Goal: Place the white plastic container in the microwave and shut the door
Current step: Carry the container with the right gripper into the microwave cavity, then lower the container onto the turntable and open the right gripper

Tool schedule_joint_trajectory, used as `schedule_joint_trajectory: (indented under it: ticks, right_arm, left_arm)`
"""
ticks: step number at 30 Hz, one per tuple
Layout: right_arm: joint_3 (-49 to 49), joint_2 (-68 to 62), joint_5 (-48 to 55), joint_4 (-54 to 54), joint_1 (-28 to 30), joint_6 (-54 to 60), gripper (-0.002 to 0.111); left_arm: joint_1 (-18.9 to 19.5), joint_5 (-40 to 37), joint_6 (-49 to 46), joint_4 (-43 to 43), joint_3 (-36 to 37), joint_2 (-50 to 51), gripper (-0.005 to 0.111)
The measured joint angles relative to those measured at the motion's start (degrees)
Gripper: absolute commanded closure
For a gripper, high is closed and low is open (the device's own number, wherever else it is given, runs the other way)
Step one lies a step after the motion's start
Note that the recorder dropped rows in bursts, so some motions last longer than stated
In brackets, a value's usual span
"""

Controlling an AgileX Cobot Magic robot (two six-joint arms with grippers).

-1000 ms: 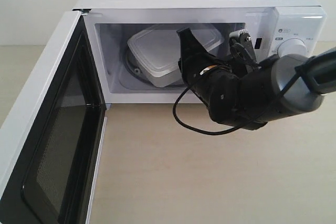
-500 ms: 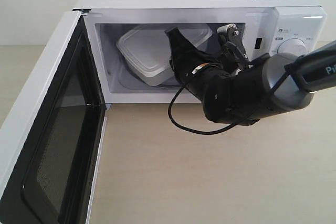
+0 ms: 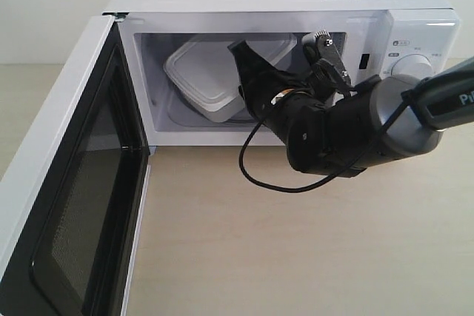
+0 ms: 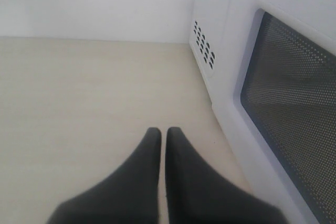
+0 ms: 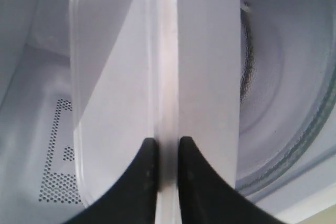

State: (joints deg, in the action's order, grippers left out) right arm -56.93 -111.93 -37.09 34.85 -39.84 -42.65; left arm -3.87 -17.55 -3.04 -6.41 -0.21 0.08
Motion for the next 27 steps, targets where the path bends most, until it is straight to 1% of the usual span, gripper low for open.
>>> schedule_joint_trajectory:
  ticks: [3,5,7,10,12,17,20,22,23,27]
  right_arm:
    - [-0.09,0.0,-0.1,0.0,0.0,-3.72,0.072]
    - [-0.09,0.0,-0.53,0.0,0.0,-5.16,0.06]
    - [-0.09,0.0,-0.9,0.0,0.0,-5.91,0.058]
    - [-0.09,0.0,-0.9,0.12,0.0,-6.2,0.061]
    - [-0.09,0.0,-0.9,0.12,0.0,-6.33,0.065]
    - [-0.09,0.0,0.72,-0.75,0.0,-6.43,0.087]
    - [-0.09,1.25,5.55,-1.49,0.0,-5.52,0.099]
    - [-0.09,2.89,9.3,-1.71,0.0,-2.98,0.107]
    - [-0.09,3.81,10.5,-1.71,0.0,-1.27,0.108]
    - [1.22,8.3,14.38,-2.46,0.0,7.38,0.108]
  left_arm:
    - [0.0,0.0,0.0,0.0,0.0,0.0,0.102]
    - [0.0,0.0,0.0,0.0,0.0,0.0,0.102]
    - [0.0,0.0,0.0,0.0,0.0,0.0,0.102]
    - [0.0,0.0,0.0,0.0,0.0,0.0,0.102]
    - [0.0,0.0,0.0,0.0,0.0,0.0,0.102]
    - [0.0,0.0,0.0,0.0,0.0,0.0,0.102]
    - [0.0,0.0,0.0,0.0,0.0,0.0,0.102]
    - [0.0,0.0,0.0,0.0,0.0,0.0,0.102]
    - [0.0,0.0,0.0,0.0,0.0,0.0,0.102]
    - [0.0,0.0,0.0,0.0,0.0,0.0,0.102]
